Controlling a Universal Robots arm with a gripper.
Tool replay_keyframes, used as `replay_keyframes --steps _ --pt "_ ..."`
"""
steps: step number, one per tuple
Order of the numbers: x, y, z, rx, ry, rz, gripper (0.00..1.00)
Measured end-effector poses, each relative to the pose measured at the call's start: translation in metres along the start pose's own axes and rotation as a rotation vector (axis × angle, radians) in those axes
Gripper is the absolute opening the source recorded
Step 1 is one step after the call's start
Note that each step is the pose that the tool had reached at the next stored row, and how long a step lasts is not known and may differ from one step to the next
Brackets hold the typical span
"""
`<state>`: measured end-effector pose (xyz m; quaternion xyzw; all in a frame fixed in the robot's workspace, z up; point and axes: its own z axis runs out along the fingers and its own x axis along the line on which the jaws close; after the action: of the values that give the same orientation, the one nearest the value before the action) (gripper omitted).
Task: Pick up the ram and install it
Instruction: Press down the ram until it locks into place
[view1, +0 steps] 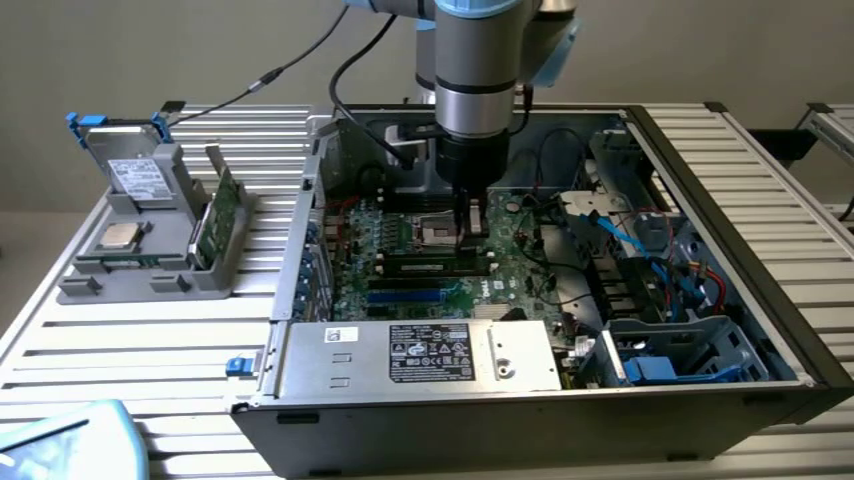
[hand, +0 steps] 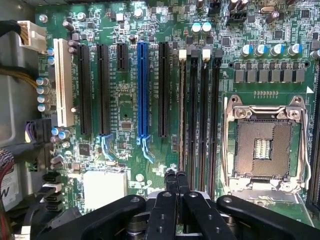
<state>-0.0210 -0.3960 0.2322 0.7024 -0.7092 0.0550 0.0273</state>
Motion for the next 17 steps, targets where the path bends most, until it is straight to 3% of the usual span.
replay_keyframes --steps 4,10,12,13,17 --pt "-0.001 0.0002 0.0043 -0.0012 -0.0081 0.010 0.11" --pt "-0.001 0.0003 0.0078 -0.0022 -0.0089 0.017 0.11" --pt "-0.001 0.0002 0.0051 -0.0009 -0.0127 0.018 0.11" --pt "0.000 0.0024 -0.0013 0.0000 -0.0110 0.017 0.11" --pt "0.000 0.0107 -0.0051 0.0054 -0.0111 0.018 0.11"
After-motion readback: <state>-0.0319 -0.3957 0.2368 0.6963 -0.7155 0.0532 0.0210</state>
